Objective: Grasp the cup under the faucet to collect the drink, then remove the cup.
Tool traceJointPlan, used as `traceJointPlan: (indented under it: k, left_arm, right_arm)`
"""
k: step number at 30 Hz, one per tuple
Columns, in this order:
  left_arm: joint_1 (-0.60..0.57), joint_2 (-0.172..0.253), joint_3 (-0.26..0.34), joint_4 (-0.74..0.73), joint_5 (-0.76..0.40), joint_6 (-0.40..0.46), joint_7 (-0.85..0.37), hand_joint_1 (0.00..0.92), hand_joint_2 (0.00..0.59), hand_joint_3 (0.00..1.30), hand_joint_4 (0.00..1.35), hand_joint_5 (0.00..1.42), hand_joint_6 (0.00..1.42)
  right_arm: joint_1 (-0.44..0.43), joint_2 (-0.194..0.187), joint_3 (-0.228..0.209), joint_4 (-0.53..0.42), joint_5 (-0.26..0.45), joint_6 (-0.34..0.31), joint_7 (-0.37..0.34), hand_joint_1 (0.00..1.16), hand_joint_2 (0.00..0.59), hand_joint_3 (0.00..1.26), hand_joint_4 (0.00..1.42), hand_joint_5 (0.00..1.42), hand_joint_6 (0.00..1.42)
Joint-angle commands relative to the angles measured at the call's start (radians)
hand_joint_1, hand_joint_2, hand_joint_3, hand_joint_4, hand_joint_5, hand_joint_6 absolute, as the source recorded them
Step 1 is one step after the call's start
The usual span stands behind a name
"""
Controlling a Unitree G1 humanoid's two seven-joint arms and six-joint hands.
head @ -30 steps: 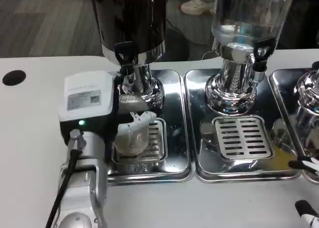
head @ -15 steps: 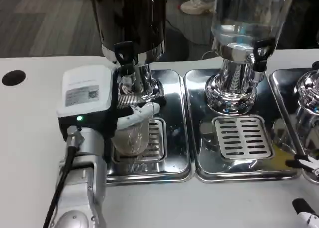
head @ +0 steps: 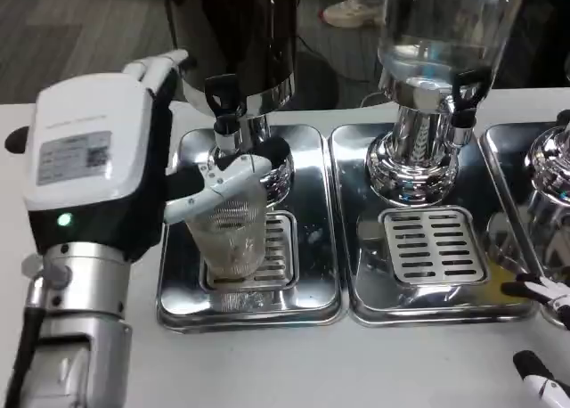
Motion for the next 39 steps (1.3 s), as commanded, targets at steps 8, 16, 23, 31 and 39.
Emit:
traceJointPlan:
  k: [8,16,23,31,39]
  left_arm:
    - [-0.004,-0.029,0.008,0.007,-0.055,-0.041,-0.068,0.025,0.046,0.32,0.28,0.62,0.87]
    - [-0.036,-0.064,-0.009,0.005,-0.044,-0.050,-0.071,0.028,0.051,0.29,0.24,0.61,0.87]
    - [-0.057,-0.082,-0.007,-0.014,-0.027,-0.058,-0.093,0.028,0.051,0.29,0.24,0.61,0.87]
    - [-0.051,-0.091,-0.006,0.021,-0.033,-0.050,-0.113,0.029,0.051,0.29,0.23,0.61,0.87]
    - [-0.047,-0.096,-0.007,0.047,-0.044,-0.051,-0.117,0.029,0.051,0.29,0.23,0.61,0.87]
  right_arm:
    - [0.028,0.002,-0.007,-0.032,0.006,0.002,0.000,0.47,0.371,0.22,0.12,0.07,0.00]
    - [0.035,-0.002,-0.017,-0.015,0.014,-0.009,0.001,0.47,0.371,0.22,0.12,0.07,0.00]
    - [0.035,-0.002,-0.019,-0.005,0.018,-0.016,0.003,0.47,0.371,0.22,0.12,0.07,0.00]
    - [0.047,-0.005,-0.026,0.003,0.035,-0.026,0.005,0.47,0.371,0.22,0.12,0.07,0.00]
    - [0.065,-0.008,-0.033,0.005,0.040,-0.047,0.007,0.47,0.371,0.22,0.12,0.07,0.00]
